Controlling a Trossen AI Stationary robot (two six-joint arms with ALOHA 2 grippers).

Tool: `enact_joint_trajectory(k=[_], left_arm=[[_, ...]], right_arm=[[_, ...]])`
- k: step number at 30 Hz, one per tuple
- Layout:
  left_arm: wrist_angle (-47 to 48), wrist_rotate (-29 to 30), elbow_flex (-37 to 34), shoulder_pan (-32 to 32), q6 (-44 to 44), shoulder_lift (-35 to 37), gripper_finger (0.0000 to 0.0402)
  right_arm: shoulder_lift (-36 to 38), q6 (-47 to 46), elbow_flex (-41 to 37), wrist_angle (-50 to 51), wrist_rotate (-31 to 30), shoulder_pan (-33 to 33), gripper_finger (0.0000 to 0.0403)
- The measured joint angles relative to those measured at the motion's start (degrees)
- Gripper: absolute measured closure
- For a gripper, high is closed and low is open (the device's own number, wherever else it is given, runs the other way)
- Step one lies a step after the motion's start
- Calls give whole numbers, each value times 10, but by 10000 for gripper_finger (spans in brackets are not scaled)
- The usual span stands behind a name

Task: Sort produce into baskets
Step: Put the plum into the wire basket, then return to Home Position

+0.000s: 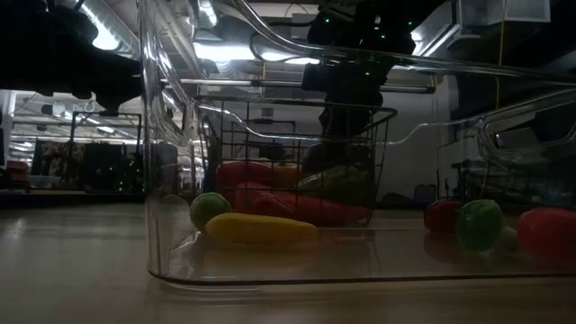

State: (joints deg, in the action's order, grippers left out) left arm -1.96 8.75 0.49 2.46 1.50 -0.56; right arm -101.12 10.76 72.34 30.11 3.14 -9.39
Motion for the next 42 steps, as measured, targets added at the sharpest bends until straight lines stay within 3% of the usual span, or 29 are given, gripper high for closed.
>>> enact_joint_trajectory(k=[3, 13, 20, 27, 34, 42], left_arm=[[0, 0, 0, 0, 0, 0, 123], [0, 0, 0, 0, 0, 0, 123], [0, 0, 0, 0, 0, 0, 123], [0, 0, 1, 0, 0, 0, 123], [0, 0, 0, 0, 0, 0, 123], [0, 0, 0, 0, 0, 0, 123]], right_arm=[[0, 0, 0, -2, -3, 0, 10], [58, 0, 0, -28, -31, 1, 49], [160, 6, 0, 6, -25, 0, 49], [274, 106, 0, 100, -44, 0, 49], [376, 48, 0, 191, -95, 0, 49], [466, 25, -39, 232, -83, 0, 49]])
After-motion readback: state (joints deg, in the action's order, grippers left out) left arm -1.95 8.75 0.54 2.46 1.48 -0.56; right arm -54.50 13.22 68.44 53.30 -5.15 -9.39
